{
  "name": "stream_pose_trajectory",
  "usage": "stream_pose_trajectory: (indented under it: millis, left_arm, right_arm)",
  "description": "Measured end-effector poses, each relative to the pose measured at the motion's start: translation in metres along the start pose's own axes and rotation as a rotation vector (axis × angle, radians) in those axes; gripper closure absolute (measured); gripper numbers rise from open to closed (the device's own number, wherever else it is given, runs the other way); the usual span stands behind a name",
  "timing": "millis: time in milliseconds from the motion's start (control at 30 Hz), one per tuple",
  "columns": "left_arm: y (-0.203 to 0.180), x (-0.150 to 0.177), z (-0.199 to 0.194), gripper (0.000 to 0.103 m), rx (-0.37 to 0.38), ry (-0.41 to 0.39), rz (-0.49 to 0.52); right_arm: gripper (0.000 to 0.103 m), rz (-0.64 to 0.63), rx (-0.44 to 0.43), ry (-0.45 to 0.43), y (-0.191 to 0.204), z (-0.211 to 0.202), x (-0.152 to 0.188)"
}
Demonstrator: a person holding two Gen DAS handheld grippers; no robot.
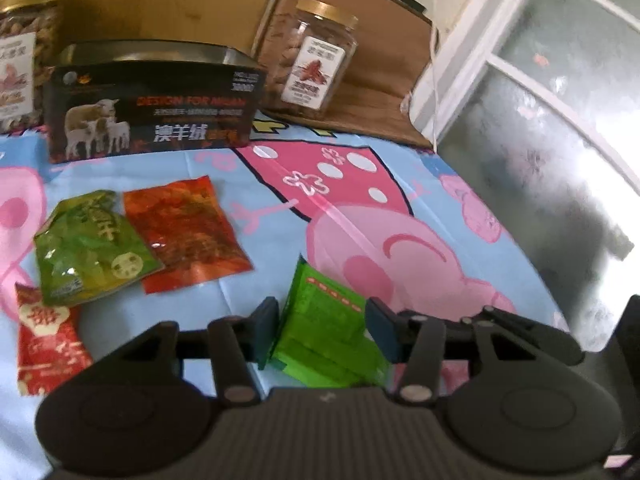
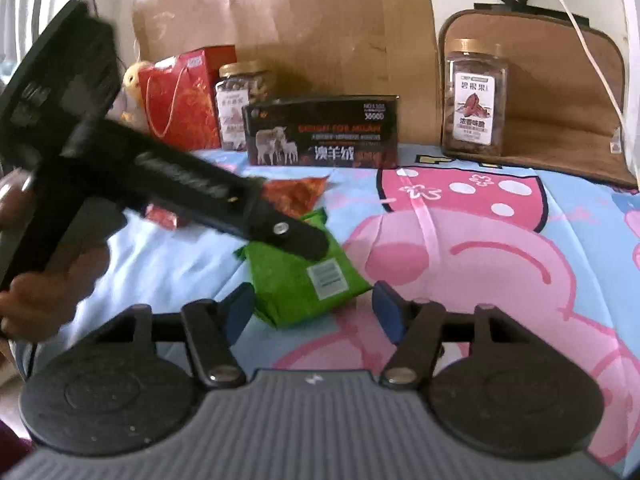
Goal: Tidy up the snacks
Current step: 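Grasp the green snack packet with the left gripper and lift it, then lower the green packet into the tin box and open the left gripper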
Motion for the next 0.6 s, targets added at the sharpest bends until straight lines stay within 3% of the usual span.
stream_pose_trajectory:
  millis: [167, 333, 467, 600]
  left_arm:
    - [0.01, -0.032, -0.025, 0.055, 0.01, -0.099, -0.041]
    - [0.031, -0.09, -0.054, 0.055, -0.028, -0.247, -0.041]
    - [0.064, -0.144, -0.064, 0.055, -0.083, -0.373, -0.066]
    - [0.107, -0.178, -0.06, 0.055, -0.149, -0.428, -0.128]
  right_arm:
    - [0.038, -0.03, -0.011, -0.079, 0.006, 0.005, -0.027]
    - [0.038, -0.145, -0.03, -0.223, 0.021, 0.027, -0.087]
    - [0.038, -0.215, -0.036, -0.314, 0.033, 0.067, -0.141]
    - [0.037, -0.237, -0.059, -0.316, 0.045, 0.128, -0.175]
Point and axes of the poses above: each gripper's, at about its wrist camera, not at the fingertips, and z roughly the way its jaws point, y to its left, x to its underside, the point moved 4 cm from there along z, roughly the way its jaws point, and after that the axes turned 9 degrees about x, right-handed, at the moved point
